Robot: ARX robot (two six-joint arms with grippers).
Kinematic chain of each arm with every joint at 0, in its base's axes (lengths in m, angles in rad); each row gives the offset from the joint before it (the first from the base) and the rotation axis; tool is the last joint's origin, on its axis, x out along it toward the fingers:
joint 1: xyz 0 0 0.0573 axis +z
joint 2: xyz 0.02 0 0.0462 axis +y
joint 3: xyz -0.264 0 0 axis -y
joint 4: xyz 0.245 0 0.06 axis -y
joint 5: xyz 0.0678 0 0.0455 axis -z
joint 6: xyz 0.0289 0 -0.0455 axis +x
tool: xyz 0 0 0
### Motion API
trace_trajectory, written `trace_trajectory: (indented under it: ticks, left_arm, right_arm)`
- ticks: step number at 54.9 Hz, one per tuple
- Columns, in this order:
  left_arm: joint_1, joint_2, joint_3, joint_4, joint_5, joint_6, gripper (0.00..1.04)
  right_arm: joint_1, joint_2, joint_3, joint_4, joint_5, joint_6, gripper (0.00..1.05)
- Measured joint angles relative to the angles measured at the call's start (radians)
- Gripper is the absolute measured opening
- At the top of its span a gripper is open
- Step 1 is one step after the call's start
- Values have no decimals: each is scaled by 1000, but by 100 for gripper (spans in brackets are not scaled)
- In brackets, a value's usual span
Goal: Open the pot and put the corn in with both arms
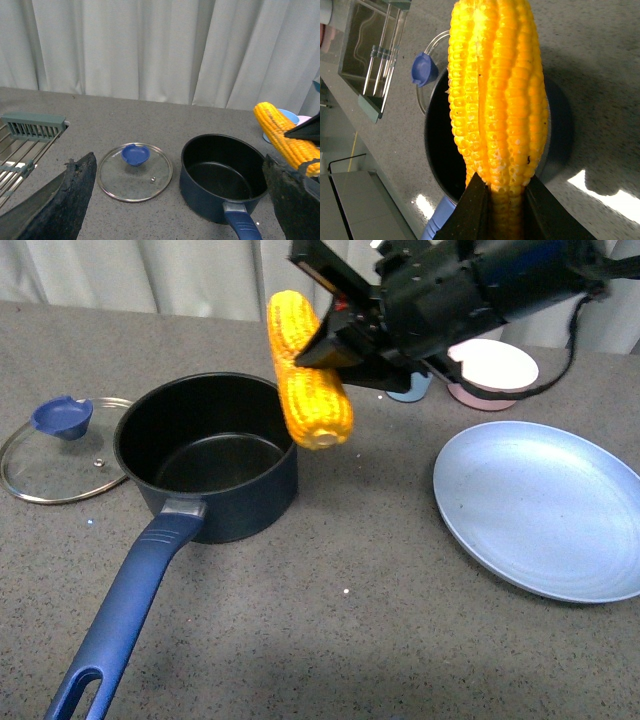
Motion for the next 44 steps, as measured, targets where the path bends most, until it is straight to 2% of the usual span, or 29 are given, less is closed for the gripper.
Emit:
trace_trajectory:
  ticks: [15,37,44]
  left_arm:
    - [0,0,0,0,0,0,98]
    - [0,0,0,0,0,0,98]
    - [0,0,0,0,0,0,98]
  right_arm:
    - [94,146,199,-84,-43,29,11]
    - [125,242,333,-140,-37,51,11]
    - [122,249,336,-153,-30,47,44]
